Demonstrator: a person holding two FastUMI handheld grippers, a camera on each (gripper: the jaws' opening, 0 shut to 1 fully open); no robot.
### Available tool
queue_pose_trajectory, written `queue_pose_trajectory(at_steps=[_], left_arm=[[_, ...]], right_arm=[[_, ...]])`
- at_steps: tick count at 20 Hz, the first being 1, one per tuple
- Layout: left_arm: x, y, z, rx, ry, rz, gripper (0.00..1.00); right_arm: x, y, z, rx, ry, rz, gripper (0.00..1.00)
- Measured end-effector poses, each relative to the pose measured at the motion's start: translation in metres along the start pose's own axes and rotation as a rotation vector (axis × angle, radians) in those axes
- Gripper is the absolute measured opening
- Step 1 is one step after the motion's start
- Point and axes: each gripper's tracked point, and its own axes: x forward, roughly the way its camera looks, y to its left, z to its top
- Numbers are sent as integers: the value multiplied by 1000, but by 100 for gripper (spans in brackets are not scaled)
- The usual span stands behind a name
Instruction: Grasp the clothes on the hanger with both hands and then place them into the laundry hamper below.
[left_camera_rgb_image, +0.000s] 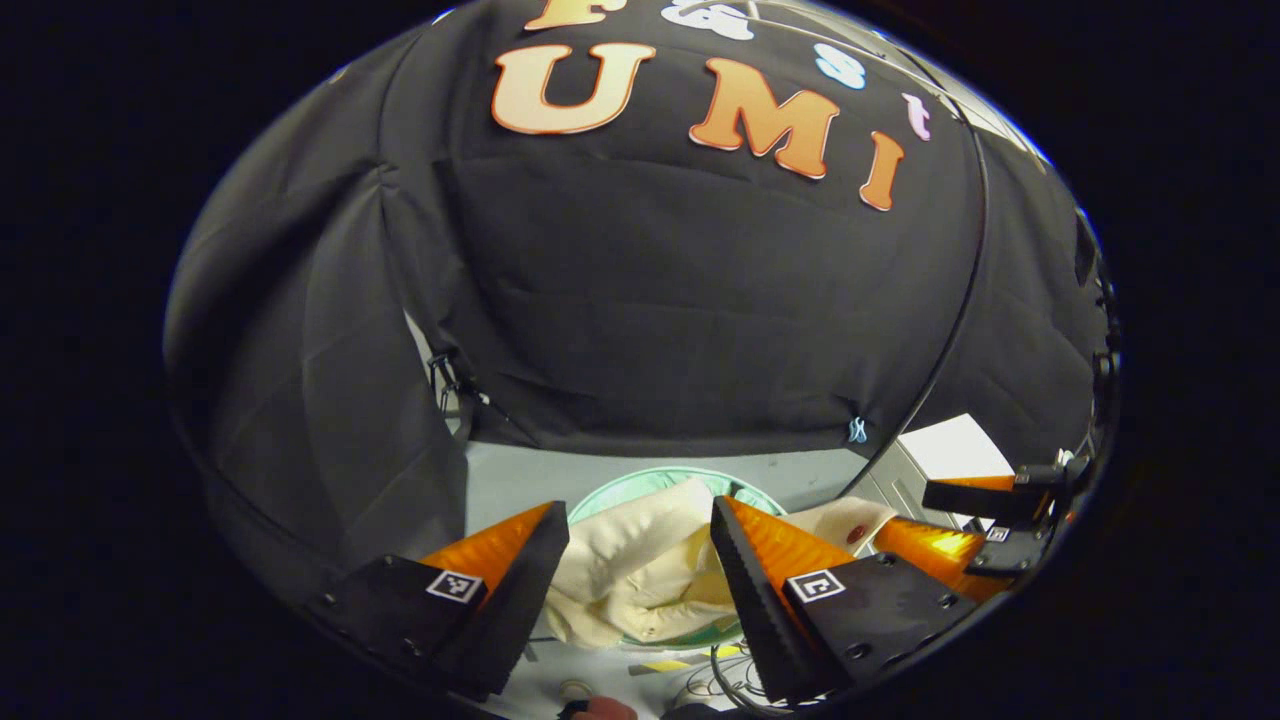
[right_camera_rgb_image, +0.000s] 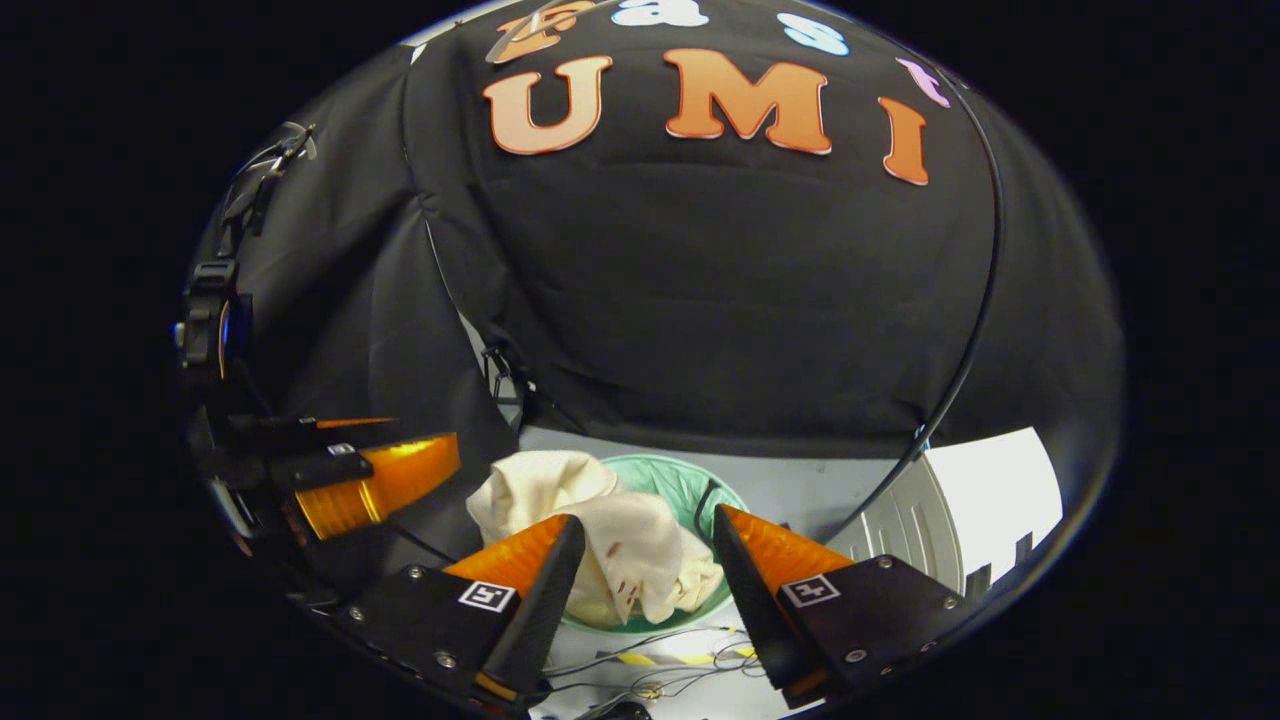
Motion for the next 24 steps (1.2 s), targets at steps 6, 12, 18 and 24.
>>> queue_pose_trajectory(at_steps=[6, 12, 18, 24], left_arm=[[-11, 7, 10, 17, -44, 17, 96], [-40, 1, 24, 10, -111, 6, 96], [-94, 4, 65, -24, -255, 4, 95], [-164, -5, 126, -17, -426, -25, 100]], right_arm=[[-5, -8, 3, 29, -24, -2, 84], [-33, -13, 8, 67, -73, -17, 84], [-89, -22, 30, 80, -182, -52, 84], [-163, -26, 86, 89, -352, -93, 84]])
